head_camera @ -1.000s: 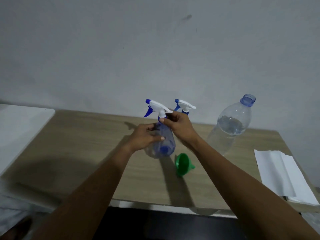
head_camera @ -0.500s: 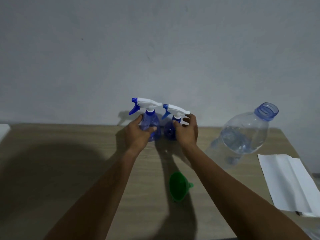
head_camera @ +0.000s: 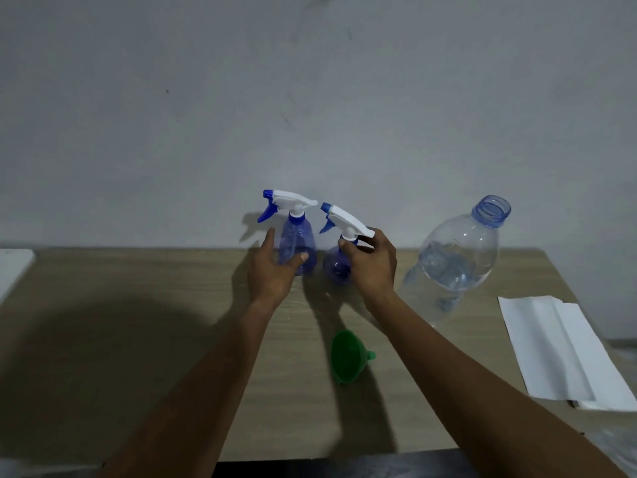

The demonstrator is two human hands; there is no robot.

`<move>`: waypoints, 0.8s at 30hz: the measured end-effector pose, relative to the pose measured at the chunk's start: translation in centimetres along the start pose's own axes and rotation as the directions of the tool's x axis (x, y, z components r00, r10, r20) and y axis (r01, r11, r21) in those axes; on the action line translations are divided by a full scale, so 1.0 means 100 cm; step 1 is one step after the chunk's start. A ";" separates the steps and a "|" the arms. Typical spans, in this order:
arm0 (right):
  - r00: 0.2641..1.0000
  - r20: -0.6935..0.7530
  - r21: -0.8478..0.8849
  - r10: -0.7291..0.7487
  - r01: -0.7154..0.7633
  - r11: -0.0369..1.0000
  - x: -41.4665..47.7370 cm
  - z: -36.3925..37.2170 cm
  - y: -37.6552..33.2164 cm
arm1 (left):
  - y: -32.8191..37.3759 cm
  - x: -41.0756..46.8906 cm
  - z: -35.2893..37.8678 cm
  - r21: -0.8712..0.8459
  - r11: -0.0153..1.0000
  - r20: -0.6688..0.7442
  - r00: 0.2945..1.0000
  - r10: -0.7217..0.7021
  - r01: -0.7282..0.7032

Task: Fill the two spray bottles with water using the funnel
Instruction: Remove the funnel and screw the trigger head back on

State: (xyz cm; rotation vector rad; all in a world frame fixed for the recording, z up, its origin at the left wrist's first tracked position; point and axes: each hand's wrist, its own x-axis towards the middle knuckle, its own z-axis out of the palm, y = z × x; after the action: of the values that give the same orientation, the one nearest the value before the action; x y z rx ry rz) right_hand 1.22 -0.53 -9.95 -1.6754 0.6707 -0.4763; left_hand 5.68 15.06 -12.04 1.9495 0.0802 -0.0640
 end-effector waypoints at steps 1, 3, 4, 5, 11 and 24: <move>0.999 0.030 -0.002 -0.018 0.018 1.000 -0.008 -0.004 -0.004 | -0.002 -0.009 -0.005 -0.003 1.000 0.000 1.000 0.006 -0.006; 0.993 0.100 -0.022 -0.058 0.061 0.998 -0.023 -0.011 -0.011 | -0.006 -0.029 -0.016 -0.031 0.999 0.007 0.999 0.039 -0.039; 0.987 0.138 -0.046 -0.081 0.088 0.995 -0.029 -0.014 -0.014 | -0.009 -0.039 -0.021 -0.053 0.997 0.015 0.998 0.055 -0.054; 0.977 0.186 -0.076 -0.108 0.124 0.989 -0.036 -0.017 -0.017 | -0.011 -0.051 -0.027 -0.078 0.995 0.023 0.997 0.070 -0.068; 0.840 0.491 -0.160 -0.230 0.347 0.924 -0.088 -0.028 -0.013 | -0.040 -0.116 -0.057 -0.105 0.992 0.180 0.979 0.093 -0.075; 0.758 0.598 -0.250 -0.259 0.484 0.838 -0.150 -0.039 0.029 | -0.087 -0.181 -0.067 -0.058 0.994 0.259 0.960 0.103 -0.091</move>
State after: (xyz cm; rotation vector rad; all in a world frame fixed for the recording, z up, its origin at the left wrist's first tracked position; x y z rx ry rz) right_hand -13.04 6.11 -11.24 -2.2234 -0.0224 -0.1178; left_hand -13.10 24.01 -16.12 1.8802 -0.1874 -0.2524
